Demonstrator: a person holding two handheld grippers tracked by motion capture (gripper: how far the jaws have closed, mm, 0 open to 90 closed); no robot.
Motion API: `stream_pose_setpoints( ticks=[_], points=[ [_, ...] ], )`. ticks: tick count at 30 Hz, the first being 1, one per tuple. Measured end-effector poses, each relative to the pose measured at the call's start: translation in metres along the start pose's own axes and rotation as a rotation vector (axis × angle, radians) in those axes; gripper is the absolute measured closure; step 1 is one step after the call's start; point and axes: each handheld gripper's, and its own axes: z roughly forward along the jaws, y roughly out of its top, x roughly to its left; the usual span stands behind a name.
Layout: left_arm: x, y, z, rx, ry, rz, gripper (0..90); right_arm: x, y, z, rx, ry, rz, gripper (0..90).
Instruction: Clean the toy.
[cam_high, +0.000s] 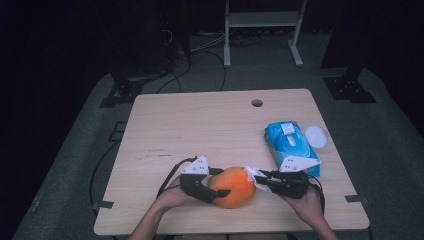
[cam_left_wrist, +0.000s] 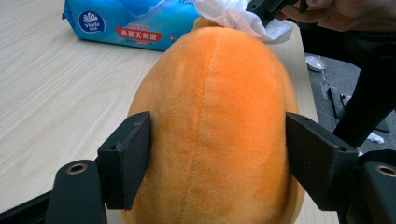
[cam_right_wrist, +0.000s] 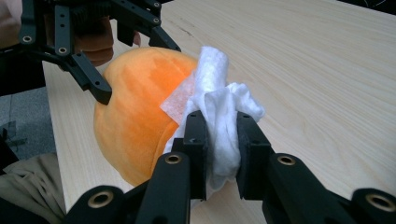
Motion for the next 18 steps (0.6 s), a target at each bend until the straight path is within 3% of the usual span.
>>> stream_pose_setpoints(
  ticks=[7,13,18],
  points=[
    [-0.008,0.003,0.002,0.018,0.003,0.050,26.0,0.012,0.012,0.004,-0.022,0.008,-0.045,75.9],
    [-0.011,0.005,0.003,0.024,-0.004,0.068,26.0,0.002,0.006,0.001,-0.016,0.003,0.000,76.0],
    [-0.015,0.008,0.005,0.036,0.011,0.084,25.7,0.011,0.011,0.003,-0.031,0.007,-0.022,76.0]
  ],
)
